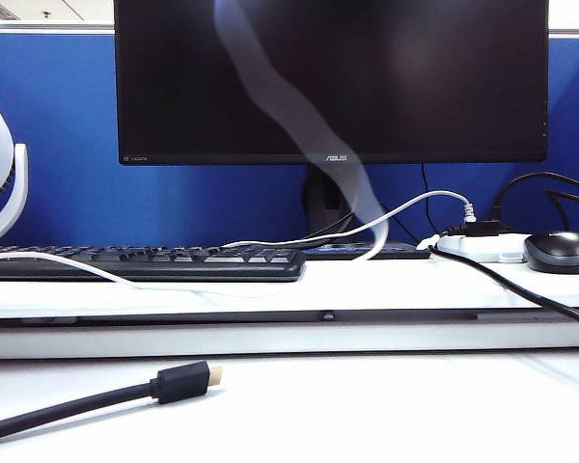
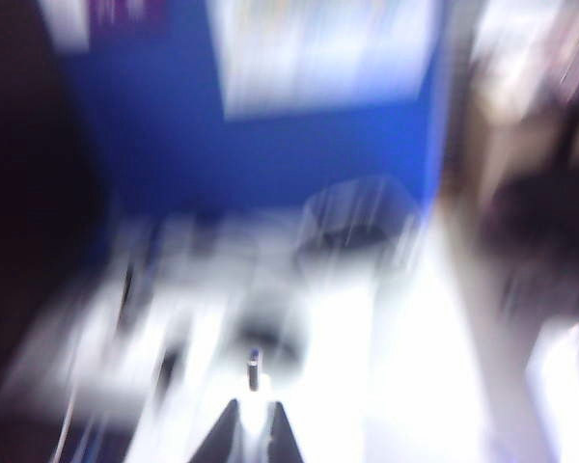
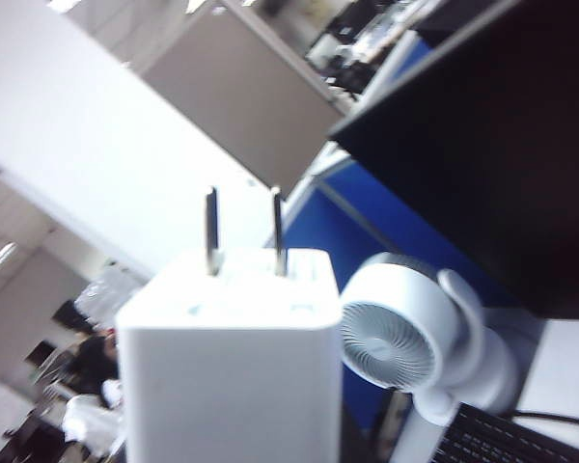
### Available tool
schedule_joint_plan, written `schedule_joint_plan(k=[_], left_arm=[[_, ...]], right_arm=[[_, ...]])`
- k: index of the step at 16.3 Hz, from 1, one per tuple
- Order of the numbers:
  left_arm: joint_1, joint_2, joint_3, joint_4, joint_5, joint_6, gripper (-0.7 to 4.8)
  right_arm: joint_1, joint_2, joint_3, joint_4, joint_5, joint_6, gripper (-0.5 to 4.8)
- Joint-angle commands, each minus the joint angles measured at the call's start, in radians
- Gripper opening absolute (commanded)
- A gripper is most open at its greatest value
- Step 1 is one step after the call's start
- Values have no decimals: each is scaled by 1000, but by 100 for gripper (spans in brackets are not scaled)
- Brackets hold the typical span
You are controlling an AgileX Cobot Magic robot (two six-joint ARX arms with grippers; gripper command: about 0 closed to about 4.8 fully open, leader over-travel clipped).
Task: Pick up the Type-C charging cable and the charging base, insert one end of the Type-C charger into the corresponding slot on the base, and finally place the plugged-in charger back on the table.
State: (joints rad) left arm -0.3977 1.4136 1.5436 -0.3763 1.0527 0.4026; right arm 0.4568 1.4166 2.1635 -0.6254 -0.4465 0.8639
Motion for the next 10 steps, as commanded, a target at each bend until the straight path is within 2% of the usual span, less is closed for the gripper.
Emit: schedule_joint_plan(k=[1,2,3,4,7,9,10], left_arm=[[-20,-37,2,282,21,-433,-5],[-35,-43,2,410,4,-655,-5],[-47,-44,2,512,-21,-837,-5],[-47,-43,2,578,-40,-964,-5],[-81,-43,2,702,-43,-1181,-5],[-88,-43,2,762,-44,-1387,-5],[-92,-42,2,770,-47,-1440,-5]], right_arm=[[0,-6,4,79,-32,0,-6],[0,-6,4,83,-39,5,-6],[0,-6,4,85,-50,34,-6],[0,-6,4,85,-53,55,-6],[0,0,4,92,-62,117,-6],[0,7,4,132,-72,203,-6],[0,12,4,146,-72,211,-6]])
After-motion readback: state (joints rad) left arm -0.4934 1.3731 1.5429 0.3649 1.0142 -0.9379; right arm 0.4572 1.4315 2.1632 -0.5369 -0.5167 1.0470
